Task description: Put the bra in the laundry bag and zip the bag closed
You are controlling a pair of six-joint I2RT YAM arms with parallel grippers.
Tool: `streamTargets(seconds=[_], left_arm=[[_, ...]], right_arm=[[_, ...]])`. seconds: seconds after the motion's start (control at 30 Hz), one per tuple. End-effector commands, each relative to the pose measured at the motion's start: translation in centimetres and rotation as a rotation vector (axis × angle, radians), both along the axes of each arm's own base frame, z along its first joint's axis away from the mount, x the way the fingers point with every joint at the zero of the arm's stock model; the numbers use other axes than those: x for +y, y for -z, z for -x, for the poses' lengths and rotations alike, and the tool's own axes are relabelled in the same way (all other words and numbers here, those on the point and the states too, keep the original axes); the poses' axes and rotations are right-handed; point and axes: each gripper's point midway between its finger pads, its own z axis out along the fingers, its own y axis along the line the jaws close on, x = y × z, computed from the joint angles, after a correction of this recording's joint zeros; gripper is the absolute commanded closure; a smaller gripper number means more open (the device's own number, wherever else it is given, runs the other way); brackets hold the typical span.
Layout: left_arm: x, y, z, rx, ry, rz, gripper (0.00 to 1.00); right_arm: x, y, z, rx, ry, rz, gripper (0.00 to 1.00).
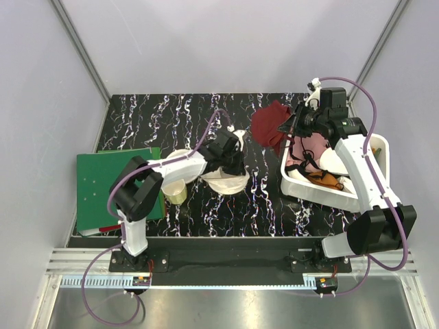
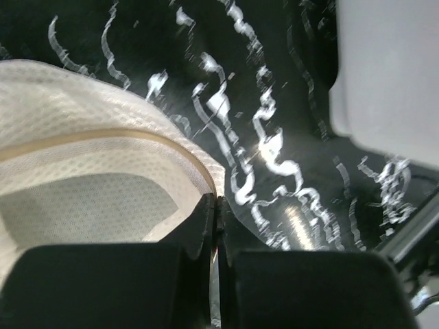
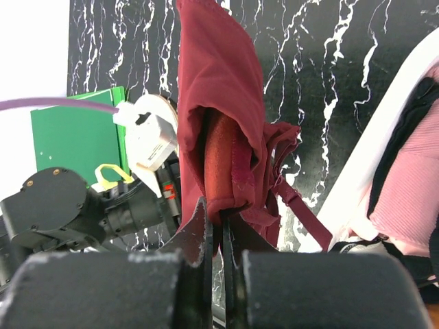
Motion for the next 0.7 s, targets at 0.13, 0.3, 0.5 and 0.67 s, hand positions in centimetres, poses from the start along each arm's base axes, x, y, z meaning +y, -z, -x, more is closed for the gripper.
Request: streamTargets(seconds=[0.13, 0.3, 0.5, 0.67], left_arm=[[-5.9, -8.8, -2.2, -0.064, 0.057, 0.255, 0.86], [-2.8, -10.1, -1.6, -0.109, 0.028, 0.201, 0.27], [6.5, -7.0, -2.4, -0.050, -0.191, 0.119, 0.54], [10.1, -3.8, -3.4, -0.011, -0.318, 0.008, 0.42]], right_arm=[[-0.8, -2.8, -1.2, -0.085, 0.027, 0.025, 1.00], [-0.7, -3.1, -1.2, -0.085, 0.020, 0.021, 1.00], [0.4, -3.2, -0.6, -0.071, -0.040, -0.020, 1.00], [2.0, -3.4, 0.0, -0.063, -0.104, -0.054, 1.00]])
